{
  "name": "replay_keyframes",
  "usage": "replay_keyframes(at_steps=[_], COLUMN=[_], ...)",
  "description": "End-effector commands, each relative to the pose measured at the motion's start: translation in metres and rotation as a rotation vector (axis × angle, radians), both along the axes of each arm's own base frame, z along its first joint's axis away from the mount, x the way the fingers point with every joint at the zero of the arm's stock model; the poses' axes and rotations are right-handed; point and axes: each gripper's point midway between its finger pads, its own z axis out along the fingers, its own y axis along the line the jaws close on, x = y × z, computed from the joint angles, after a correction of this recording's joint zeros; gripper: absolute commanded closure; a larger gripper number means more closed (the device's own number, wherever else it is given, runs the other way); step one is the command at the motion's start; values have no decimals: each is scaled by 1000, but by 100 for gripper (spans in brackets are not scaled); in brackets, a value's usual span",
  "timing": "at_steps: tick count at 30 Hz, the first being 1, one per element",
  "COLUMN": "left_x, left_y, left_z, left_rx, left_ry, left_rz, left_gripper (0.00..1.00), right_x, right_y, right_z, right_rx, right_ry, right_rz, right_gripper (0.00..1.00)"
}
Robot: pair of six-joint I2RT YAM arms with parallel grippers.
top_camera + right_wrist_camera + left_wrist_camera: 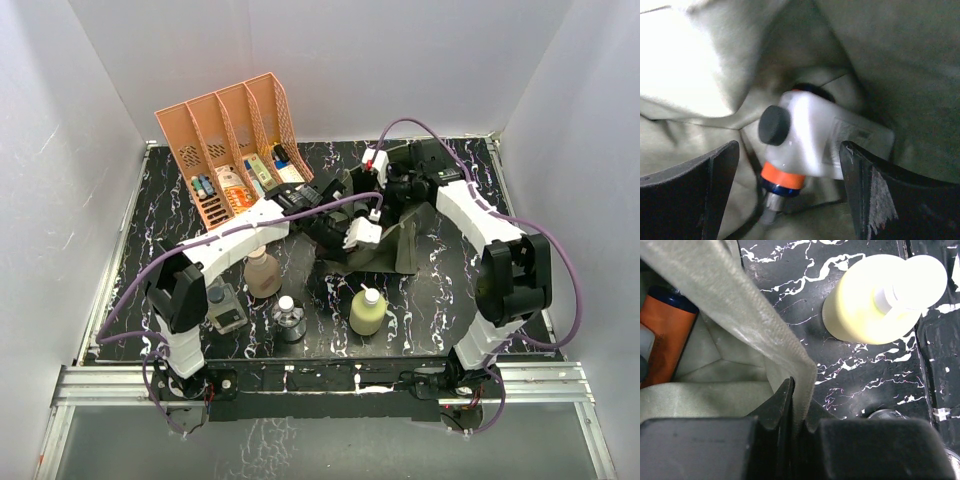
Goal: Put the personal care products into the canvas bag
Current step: Adjust the care product in the canvas bag.
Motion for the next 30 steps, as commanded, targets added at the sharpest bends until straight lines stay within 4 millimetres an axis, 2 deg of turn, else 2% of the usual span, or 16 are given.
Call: replay_keyframes(at_steps=[1, 3, 5, 7, 11, 16, 21, 25, 30], left_x=[2, 7, 11, 12, 14, 14, 10, 7, 0], left_y=[2, 2, 1, 1, 1, -2, -3, -3, 4], left_z=[9, 15, 17, 16, 14, 9, 6, 6, 3], left_rx=[-38, -47, -52, -51, -48, -51, -52, -55, -39], left_ry=[37, 37, 36, 33, 29, 45, 68, 79, 84], left_rz=[14, 35, 48, 46, 44, 45, 34, 27, 9], left_gripper=[97, 97, 97, 97, 97, 97, 97, 96, 97], right_x=[30, 30, 23, 14, 4, 1, 17, 34, 54], right_y=[2, 4, 6, 7, 12, 20, 13, 7, 1], right_z=[36, 41, 36, 25, 13, 0, -24, -35, -49], right_rx=[-21, -49, -85, -121, -166, -178, -210, -227, -254], right_ry=[-145, -176, -204, -224, -252, -201, -196, -197, -187], right_rz=[30, 63, 117, 167, 201, 135, -3, -103, -179], right_gripper=[15, 10, 9, 2, 1, 1, 1, 0, 9])
